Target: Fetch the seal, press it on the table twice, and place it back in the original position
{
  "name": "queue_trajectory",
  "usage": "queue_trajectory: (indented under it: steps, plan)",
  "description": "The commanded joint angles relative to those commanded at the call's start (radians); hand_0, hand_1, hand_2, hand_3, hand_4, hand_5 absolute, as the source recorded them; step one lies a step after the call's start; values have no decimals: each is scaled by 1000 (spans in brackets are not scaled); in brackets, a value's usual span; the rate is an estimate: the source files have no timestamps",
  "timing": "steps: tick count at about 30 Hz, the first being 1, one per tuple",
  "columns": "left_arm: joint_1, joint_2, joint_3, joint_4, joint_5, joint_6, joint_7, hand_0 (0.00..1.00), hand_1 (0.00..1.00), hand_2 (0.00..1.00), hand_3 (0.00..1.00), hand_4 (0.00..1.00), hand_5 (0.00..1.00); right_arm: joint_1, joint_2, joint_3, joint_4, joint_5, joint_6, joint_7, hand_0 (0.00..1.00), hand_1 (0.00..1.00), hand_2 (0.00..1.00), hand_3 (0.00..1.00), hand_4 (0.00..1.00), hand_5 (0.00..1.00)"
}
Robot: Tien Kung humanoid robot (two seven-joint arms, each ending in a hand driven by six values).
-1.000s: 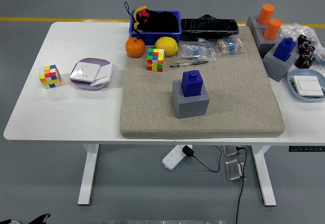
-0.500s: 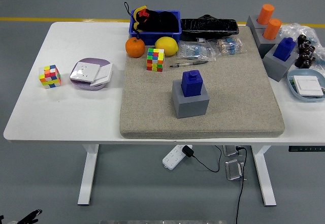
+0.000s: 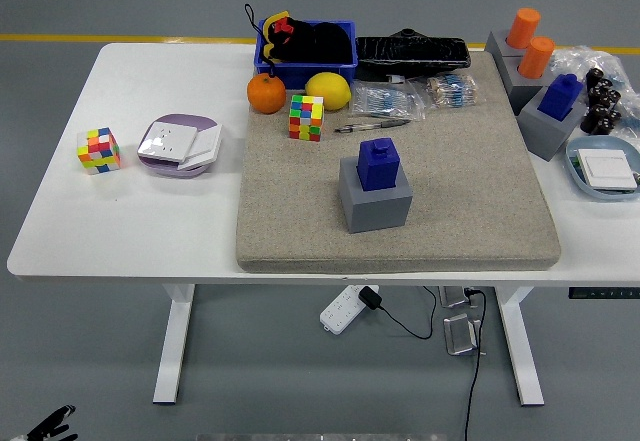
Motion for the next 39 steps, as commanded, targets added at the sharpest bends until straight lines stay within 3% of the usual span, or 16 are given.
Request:
queue_trajectory:
  steps: [6,15,22,32,39]
  plan:
    - [22,27,47,0,-36,-9,0,813,805,775,815,691,437,2,-1,-1,3,0,-1,-1,899,883,835,844,998,624]
    - [42,60,39,0,-26,-8,23,813,804,772,814,689,436,-1,-3,9,7,-3,-5,-1,897,879,833,837,998,628]
    - [33,54,100,0,-77,-17,-1,813,793,768,802,689,436,4,-4,5,2,-4,-7,-2,894,878,829,837,998,630]
    - [17,31,125,0,-90,-16,-6,813,792,768,801,687,438,8,-6,4,-1,-3,-11,-3,891,876,827,826,998,622]
    - [4,11,76,0,-50,-8,-2,813,792,768,801,686,437,6,-4,9,-1,-7,-14,-4,889,874,825,823,998,612]
